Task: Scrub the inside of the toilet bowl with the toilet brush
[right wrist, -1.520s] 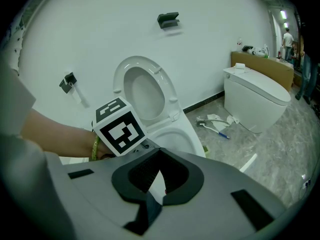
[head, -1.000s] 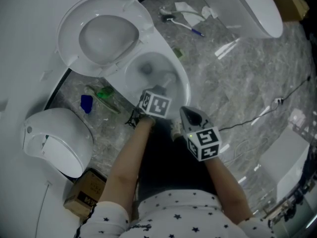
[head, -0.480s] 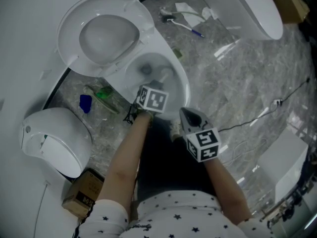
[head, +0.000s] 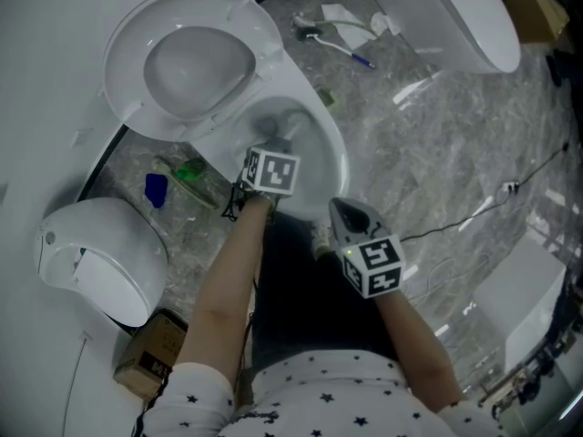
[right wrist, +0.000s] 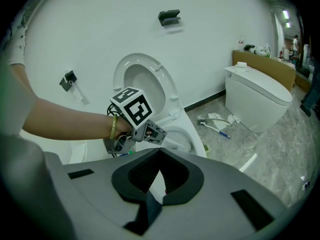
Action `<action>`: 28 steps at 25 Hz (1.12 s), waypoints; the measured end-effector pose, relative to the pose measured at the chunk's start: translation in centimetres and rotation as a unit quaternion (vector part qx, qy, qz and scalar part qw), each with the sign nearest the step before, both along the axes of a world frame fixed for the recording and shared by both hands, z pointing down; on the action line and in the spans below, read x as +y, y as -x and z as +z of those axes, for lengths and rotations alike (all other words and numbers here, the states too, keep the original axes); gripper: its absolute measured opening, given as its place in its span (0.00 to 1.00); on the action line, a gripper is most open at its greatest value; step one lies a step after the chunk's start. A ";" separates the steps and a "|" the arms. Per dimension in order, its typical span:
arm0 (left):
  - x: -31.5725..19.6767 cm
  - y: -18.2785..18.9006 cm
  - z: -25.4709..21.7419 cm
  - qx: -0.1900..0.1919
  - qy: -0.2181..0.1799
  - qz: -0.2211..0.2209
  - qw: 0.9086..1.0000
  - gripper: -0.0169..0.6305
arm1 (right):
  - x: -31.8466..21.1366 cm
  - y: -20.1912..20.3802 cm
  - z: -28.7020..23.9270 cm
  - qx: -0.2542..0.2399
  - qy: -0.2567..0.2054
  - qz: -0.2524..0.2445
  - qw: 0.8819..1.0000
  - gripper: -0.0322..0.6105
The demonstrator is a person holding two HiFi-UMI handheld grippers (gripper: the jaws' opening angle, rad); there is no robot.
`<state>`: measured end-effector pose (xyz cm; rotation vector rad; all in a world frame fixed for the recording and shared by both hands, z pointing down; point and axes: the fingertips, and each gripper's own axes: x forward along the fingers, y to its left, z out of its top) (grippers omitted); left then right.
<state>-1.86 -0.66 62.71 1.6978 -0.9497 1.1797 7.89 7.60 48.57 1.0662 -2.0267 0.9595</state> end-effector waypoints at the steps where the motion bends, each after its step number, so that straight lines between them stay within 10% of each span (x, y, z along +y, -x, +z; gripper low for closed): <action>1: -0.1 0.1 0.0 -0.001 -0.001 -0.002 1.000 0.27 | 0.0 0.0 0.0 0.000 0.000 0.000 1.000 0.05; 28: -1.9 4.4 0.9 -0.020 -0.021 -0.073 0.997 0.27 | -0.4 0.0 0.6 -0.002 0.002 0.004 1.000 0.05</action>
